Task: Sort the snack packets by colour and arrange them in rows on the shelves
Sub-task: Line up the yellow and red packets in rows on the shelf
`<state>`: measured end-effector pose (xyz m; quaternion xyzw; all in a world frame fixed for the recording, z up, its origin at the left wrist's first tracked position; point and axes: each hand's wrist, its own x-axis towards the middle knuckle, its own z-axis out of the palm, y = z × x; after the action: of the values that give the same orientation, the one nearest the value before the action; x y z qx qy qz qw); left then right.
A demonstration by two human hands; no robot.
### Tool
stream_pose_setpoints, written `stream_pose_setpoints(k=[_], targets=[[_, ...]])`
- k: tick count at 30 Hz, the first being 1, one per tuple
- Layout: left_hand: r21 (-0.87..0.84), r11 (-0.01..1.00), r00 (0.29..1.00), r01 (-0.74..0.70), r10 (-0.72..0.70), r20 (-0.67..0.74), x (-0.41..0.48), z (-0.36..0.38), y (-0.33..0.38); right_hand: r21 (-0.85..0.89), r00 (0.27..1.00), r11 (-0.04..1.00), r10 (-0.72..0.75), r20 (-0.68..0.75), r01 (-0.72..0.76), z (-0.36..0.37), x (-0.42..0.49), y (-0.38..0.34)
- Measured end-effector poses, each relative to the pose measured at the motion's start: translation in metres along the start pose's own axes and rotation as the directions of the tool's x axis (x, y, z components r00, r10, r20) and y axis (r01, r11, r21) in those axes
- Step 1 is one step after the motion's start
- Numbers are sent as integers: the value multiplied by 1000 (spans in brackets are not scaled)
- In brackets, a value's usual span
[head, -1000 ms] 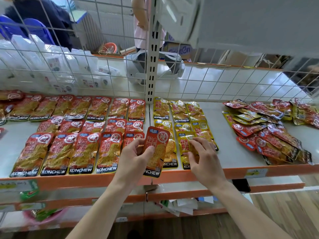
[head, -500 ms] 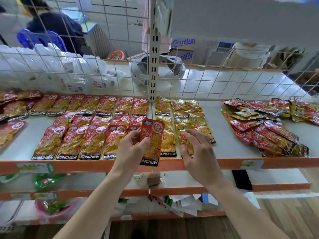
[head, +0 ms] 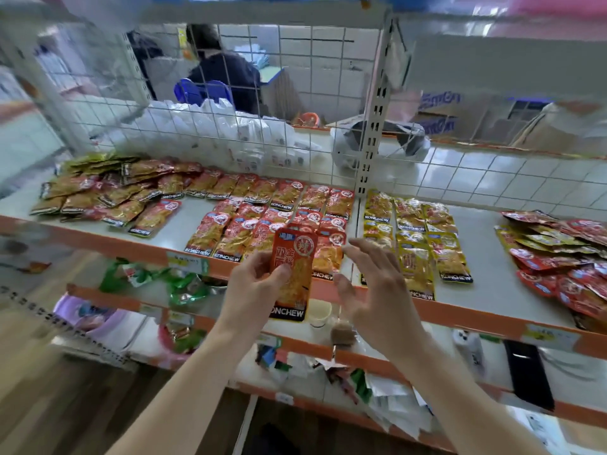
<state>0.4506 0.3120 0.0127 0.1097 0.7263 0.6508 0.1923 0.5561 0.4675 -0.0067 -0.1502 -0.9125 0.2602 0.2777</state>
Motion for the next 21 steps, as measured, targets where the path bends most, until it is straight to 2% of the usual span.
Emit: stream_pose_setpoints(k=[6, 11, 21], targets=[[-4, 1000, 994, 6, -7, -113, 4, -45, -4, 14, 996, 998, -68, 57, 67, 26, 16, -27], [-19, 1000, 991, 13, -15, -136, 31, -78, -10, 29, 994, 996, -87, 73, 85, 56, 38, -43], [-6, 1000, 990, -8, 7, -141, 150, -165, -16, -29, 995, 998, 60, 80, -58, 149, 114, -82]])
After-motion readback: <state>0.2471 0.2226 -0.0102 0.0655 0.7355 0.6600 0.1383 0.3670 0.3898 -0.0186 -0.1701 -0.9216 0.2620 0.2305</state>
